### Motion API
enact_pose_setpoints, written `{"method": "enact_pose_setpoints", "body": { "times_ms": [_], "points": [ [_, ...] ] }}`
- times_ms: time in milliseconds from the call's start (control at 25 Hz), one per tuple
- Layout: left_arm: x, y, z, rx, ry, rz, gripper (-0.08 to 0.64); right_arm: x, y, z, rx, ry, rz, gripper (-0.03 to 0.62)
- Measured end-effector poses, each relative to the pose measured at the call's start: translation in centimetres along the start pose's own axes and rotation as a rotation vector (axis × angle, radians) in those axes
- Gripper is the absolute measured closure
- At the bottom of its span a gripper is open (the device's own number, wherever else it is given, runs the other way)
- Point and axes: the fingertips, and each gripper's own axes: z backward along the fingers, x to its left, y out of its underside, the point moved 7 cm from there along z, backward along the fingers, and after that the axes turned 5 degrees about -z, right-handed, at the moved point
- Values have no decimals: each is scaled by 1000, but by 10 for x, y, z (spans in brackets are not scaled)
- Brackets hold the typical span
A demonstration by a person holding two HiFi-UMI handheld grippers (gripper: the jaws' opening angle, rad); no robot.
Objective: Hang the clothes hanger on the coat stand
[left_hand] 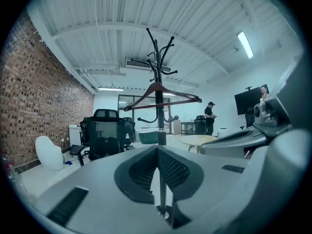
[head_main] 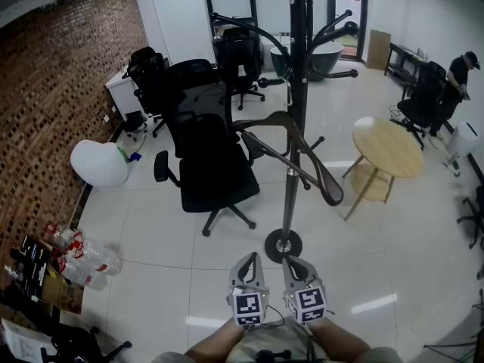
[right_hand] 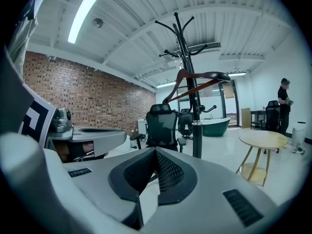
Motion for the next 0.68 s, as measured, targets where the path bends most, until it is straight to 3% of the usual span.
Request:
{"method": "enact_pose_setpoints", "body": {
  "times_ms": [680],
  "points": [
    [-4, 4, 6, 9, 7, 2, 544, 4, 5, 5, 12, -8, -3, 592]
  ]
}}
